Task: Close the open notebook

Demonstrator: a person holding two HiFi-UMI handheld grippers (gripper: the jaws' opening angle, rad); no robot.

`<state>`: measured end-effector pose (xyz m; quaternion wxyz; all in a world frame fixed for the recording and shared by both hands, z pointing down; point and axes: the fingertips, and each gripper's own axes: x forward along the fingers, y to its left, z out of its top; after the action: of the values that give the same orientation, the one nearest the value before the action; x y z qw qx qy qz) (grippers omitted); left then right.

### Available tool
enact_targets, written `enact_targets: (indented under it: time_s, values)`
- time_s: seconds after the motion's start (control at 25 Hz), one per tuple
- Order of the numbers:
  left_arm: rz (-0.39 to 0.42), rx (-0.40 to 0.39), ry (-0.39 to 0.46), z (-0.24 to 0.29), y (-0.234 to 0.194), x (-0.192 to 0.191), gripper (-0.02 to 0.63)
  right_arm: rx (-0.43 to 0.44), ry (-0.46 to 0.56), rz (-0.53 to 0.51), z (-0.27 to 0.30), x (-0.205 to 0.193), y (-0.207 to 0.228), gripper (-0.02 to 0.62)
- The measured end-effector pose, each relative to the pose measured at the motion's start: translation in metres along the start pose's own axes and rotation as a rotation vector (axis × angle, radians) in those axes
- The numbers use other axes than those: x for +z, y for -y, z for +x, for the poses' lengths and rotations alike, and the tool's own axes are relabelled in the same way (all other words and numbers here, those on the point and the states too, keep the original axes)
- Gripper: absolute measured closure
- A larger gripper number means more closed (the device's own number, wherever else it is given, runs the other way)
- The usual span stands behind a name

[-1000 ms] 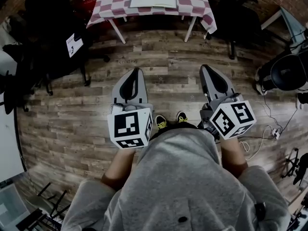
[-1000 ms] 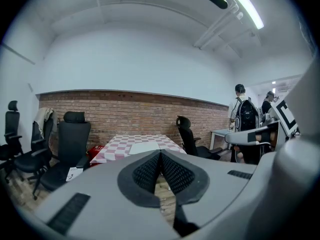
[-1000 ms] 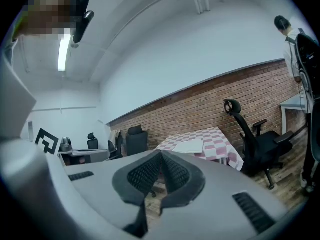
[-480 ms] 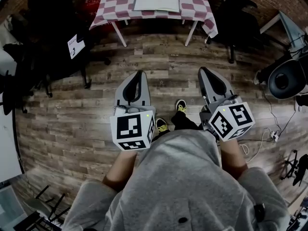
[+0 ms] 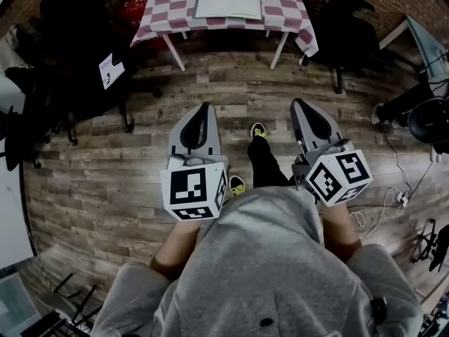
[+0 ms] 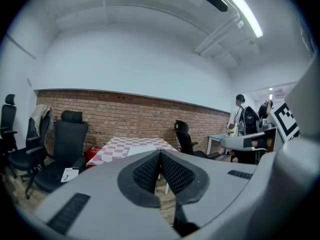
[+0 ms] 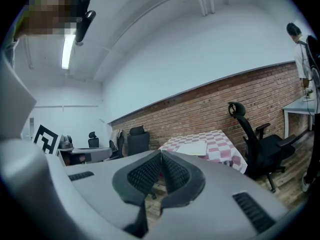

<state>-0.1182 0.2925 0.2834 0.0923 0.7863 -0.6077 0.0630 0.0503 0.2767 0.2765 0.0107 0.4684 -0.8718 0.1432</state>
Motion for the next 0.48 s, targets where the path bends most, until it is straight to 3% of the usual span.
enact_targets:
  time_s: [0.48]
  values:
    - [0.013, 0.008, -0.007, 0.025, -0.012, 0.000, 0.597, 0.011, 0.016, 0.009, 0.031, 0.001, 0.014, 0.569]
